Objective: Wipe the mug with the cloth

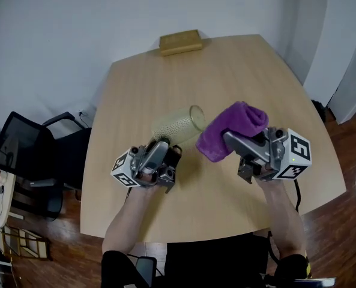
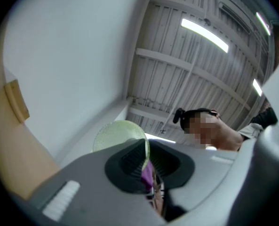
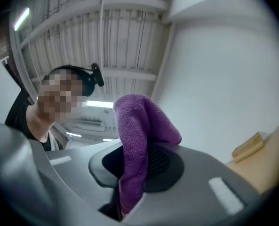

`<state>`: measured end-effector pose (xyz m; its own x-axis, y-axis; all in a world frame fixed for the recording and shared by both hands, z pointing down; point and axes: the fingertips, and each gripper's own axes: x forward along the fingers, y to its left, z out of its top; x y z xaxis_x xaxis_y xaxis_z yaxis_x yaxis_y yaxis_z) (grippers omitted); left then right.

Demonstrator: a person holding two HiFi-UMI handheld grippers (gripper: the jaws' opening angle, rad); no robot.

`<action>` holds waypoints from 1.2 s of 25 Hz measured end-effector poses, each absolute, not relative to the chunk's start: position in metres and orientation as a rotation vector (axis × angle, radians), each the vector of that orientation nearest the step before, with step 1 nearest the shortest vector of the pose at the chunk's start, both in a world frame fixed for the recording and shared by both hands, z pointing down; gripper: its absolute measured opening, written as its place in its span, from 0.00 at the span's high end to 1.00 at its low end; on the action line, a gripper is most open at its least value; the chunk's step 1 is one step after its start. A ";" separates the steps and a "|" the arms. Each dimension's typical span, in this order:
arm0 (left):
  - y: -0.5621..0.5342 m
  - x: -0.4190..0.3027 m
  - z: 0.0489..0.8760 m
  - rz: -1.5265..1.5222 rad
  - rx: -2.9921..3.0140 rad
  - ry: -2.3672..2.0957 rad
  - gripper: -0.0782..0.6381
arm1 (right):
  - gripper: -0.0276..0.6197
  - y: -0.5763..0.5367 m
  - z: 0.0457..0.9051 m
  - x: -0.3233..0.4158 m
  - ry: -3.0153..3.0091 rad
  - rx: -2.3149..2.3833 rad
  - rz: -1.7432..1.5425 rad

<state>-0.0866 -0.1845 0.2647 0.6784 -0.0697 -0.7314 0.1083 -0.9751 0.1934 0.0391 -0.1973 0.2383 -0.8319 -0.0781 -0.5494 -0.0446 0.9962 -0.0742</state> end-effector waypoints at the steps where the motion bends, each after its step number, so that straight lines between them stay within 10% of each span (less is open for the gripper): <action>1: -0.185 -0.084 0.267 -1.144 2.682 0.035 0.83 | 0.87 -0.206 0.232 0.054 2.509 -0.154 -0.066; 30: -0.181 -0.057 0.284 -0.919 2.742 0.060 0.82 | 0.87 -0.234 0.265 0.027 2.646 -0.340 -0.198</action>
